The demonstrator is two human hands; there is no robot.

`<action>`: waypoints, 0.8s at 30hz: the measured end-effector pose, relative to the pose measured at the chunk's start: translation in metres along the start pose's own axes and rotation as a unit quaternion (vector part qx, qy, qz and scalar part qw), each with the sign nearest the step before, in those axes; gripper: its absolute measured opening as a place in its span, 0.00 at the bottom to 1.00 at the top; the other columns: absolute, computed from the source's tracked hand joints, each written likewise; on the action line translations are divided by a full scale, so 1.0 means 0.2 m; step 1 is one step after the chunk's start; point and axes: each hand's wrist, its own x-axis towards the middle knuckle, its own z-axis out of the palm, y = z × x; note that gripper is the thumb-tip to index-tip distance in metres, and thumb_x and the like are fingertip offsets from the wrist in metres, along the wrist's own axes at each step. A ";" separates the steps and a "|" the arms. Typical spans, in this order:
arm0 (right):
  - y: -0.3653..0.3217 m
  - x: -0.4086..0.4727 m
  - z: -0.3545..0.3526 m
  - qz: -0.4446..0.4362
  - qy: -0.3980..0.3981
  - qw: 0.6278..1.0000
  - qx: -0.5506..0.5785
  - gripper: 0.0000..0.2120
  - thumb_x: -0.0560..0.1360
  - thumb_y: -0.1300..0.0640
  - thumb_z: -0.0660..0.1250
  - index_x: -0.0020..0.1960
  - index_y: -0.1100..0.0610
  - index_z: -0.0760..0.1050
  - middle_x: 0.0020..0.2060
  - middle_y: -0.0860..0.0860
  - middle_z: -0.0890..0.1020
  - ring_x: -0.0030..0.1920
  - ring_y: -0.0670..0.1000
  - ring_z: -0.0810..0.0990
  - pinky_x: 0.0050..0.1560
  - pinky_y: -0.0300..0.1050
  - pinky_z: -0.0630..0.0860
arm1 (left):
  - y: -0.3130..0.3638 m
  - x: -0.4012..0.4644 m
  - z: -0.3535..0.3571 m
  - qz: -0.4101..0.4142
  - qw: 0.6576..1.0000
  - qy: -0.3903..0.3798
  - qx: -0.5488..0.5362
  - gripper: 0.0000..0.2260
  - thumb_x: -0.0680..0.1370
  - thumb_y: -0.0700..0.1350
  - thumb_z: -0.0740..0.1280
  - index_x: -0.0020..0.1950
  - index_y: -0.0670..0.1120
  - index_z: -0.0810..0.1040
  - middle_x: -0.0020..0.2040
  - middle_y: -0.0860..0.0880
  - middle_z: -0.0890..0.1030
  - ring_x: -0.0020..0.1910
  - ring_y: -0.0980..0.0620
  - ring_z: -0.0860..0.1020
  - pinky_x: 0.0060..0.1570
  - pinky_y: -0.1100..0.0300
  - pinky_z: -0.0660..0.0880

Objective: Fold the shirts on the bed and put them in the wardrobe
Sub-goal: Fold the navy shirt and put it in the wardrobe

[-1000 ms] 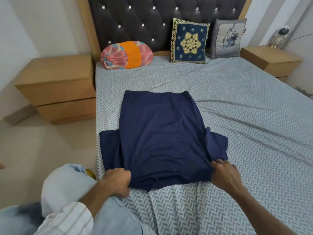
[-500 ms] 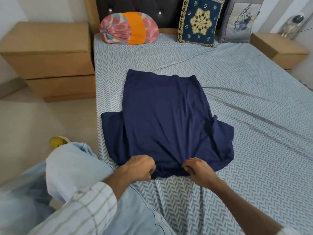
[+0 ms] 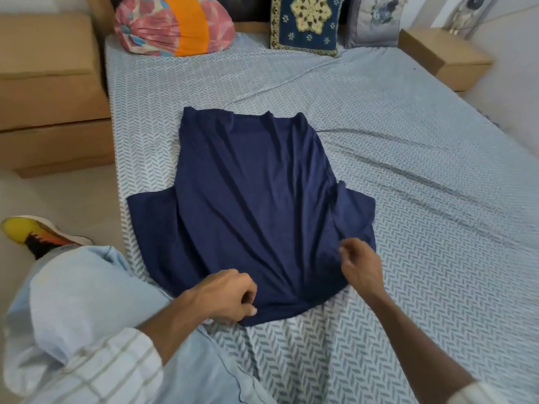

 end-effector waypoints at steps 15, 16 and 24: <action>0.35 0.55 -0.21 0.304 0.121 0.920 0.214 0.15 0.76 0.57 0.65 0.32 0.58 0.67 0.27 0.52 0.70 0.30 0.51 0.67 0.32 0.45 0.66 | 0.60 0.51 0.18 0.095 0.994 0.036 0.030 0.07 0.77 0.37 0.62 0.54 0.44 0.74 0.55 0.47 0.75 0.56 0.47 0.73 0.54 0.51 0.75; 0.41 0.53 -0.23 0.302 0.130 0.926 0.187 0.15 0.76 0.56 0.63 0.32 0.57 0.66 0.27 0.51 0.70 0.30 0.51 0.68 0.35 0.47 0.66 | 0.60 0.53 0.18 0.095 0.995 0.022 0.028 0.07 0.76 0.35 0.61 0.52 0.43 0.74 0.54 0.47 0.76 0.54 0.47 0.74 0.53 0.51 0.75; 0.53 0.60 -0.26 0.314 0.057 0.947 0.034 0.24 0.71 0.31 0.63 0.35 0.52 0.73 0.29 0.44 0.77 0.38 0.52 0.75 0.57 0.55 0.69 | 0.62 0.63 0.11 0.068 0.992 -0.105 0.028 0.09 0.68 0.36 0.63 0.44 0.47 0.77 0.44 0.50 0.80 0.43 0.48 0.78 0.44 0.54 0.79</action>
